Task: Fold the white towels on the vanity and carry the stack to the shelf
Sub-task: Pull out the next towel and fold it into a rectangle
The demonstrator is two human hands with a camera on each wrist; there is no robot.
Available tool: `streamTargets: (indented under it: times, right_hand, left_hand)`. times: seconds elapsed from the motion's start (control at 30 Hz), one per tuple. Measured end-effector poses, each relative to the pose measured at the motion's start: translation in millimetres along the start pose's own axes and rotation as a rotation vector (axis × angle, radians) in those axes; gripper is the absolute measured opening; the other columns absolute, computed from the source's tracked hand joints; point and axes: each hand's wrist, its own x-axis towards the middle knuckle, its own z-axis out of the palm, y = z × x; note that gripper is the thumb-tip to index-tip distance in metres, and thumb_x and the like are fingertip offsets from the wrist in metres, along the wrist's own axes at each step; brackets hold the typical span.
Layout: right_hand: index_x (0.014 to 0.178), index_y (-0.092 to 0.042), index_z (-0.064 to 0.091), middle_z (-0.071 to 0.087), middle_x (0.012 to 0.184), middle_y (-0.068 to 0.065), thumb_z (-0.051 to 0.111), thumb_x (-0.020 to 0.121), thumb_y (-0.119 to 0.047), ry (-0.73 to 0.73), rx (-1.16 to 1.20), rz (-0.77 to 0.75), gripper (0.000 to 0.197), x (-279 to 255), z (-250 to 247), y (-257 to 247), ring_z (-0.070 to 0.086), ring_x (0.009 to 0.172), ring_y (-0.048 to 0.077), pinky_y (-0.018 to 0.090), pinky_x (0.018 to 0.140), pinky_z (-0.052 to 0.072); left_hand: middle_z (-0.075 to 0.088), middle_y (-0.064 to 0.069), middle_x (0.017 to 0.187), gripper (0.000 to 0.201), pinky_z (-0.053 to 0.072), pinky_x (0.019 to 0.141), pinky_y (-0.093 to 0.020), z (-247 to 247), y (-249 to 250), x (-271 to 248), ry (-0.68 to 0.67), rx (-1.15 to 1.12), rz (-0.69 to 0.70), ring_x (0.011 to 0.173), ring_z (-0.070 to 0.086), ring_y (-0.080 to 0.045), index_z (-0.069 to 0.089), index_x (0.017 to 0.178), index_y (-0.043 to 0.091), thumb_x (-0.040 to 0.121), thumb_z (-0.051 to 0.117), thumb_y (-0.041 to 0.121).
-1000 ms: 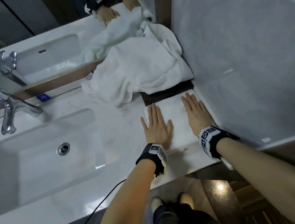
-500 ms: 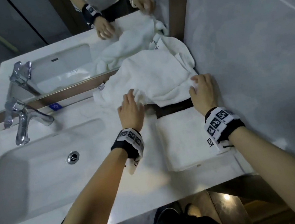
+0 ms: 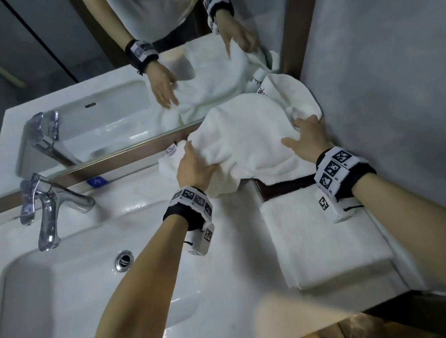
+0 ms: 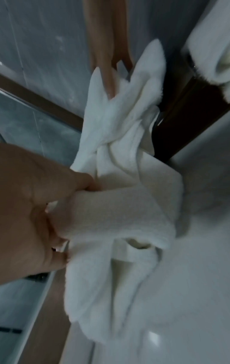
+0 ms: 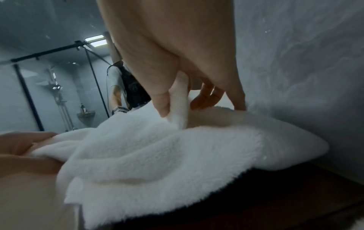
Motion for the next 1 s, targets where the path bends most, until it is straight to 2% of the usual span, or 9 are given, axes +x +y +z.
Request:
streamTargets:
  times: [0.13,0.23,0.3,0.4,0.57,0.67,0.77,0.87,1.0]
  right_hand:
    - [0.121,0.002,0.045,0.054,0.124,0.023,0.056,0.092,-0.022,0.144,0.206,0.006,0.040,-11.2,-16.2,-4.6,0.052,0.113,0.035,0.033,0.089,0.040]
    - [0.112,0.002,0.048,0.057,0.109,0.013,0.052,0.092,-0.019,0.271,0.367,-0.018,0.030,-24.2,-39.6,-11.2,0.051,0.092,0.022,0.019,0.067,0.031]
    - [0.106,0.004,0.050,0.056,0.101,0.014,0.050,0.091,-0.017,0.332,0.485,-0.039,0.026,-35.7,-54.7,-15.8,0.045,0.083,0.019,0.020,0.056,0.026]
    - [0.102,0.003,0.056,0.058,0.093,0.012,0.050,0.085,-0.014,0.381,0.677,-0.034,0.024,-55.7,-69.8,-17.9,0.048,0.077,0.018,0.017,0.049,0.035]
    - [0.092,-0.009,0.047,0.052,0.082,0.001,0.056,0.076,-0.008,0.388,0.852,0.015,0.019,-91.4,-70.3,-7.7,0.046,0.064,0.012,0.010,0.048,0.037]
    - [0.096,-0.014,0.046,0.051,0.081,-0.004,0.056,0.070,-0.018,0.307,0.797,0.084,0.028,-114.3,-56.4,7.4,0.048,0.068,0.011,0.025,0.058,0.039]
    - [0.081,-0.018,0.046,0.050,0.077,-0.005,0.050,0.068,-0.032,0.137,0.712,0.119,0.020,-135.6,-38.4,27.7,0.047,0.075,0.018,0.031,0.067,0.037]
    - [0.065,-0.022,0.045,0.050,0.072,0.000,0.043,0.066,-0.043,-0.083,0.505,0.073,0.021,-154.7,-23.0,45.2,0.044,0.072,0.021,0.033,0.066,0.034]
    - [0.089,-0.015,0.065,0.060,0.101,0.004,0.041,0.083,-0.050,-0.487,0.212,0.153,0.042,-171.3,-4.3,63.9,0.056,0.091,0.024,0.034,0.085,0.040]
  left_hand:
    - [0.056,-0.016,0.119,0.050,0.038,0.079,-0.032,-14.7,10.8,0.7,0.106,-0.157,0.185,0.109,0.053,-0.032,0.041,0.120,0.005,0.079,0.066,0.015]
    - [0.056,-0.018,0.112,0.037,0.044,0.085,-0.038,-32.0,22.7,-7.3,0.183,-0.278,0.252,0.104,0.053,-0.032,0.042,0.117,0.003,0.082,0.054,0.007]
    - [0.057,-0.010,0.106,0.034,0.046,0.083,-0.035,-42.3,29.0,-18.4,0.225,-0.400,0.213,0.098,0.055,-0.028,0.042,0.118,0.007,0.084,0.045,0.007]
    - [0.057,-0.005,0.106,0.037,0.045,0.077,-0.028,-56.2,35.7,-40.2,0.286,-0.559,0.162,0.090,0.054,-0.020,0.044,0.117,0.014,0.081,0.040,0.004]
    - [0.057,-0.005,0.099,0.042,0.051,0.064,-0.025,-71.4,32.8,-91.6,0.243,-0.710,0.225,0.085,0.055,-0.018,0.047,0.100,0.020,0.063,0.040,0.001]
    - [0.056,-0.001,0.102,0.052,0.051,0.056,-0.022,-63.8,14.9,-124.4,0.146,-0.681,0.179,0.084,0.056,-0.016,0.047,0.106,0.020,0.058,0.041,-0.001]
    - [0.054,-0.001,0.103,0.072,0.051,0.056,-0.016,-47.3,-5.8,-155.0,-0.058,-0.656,0.149,0.086,0.057,-0.011,0.040,0.126,0.005,0.055,0.046,-0.001]
    - [0.053,-0.004,0.112,0.079,0.049,0.078,-0.023,-31.6,-26.8,-177.7,-0.228,-0.461,0.145,0.101,0.053,-0.016,0.039,0.133,0.005,0.055,0.055,-0.002]
    - [0.056,-0.004,0.111,0.057,0.046,0.089,-0.034,-15.5,-44.2,-198.1,-0.466,-0.271,0.028,0.105,0.050,-0.018,0.051,0.124,0.016,0.068,0.061,0.010]
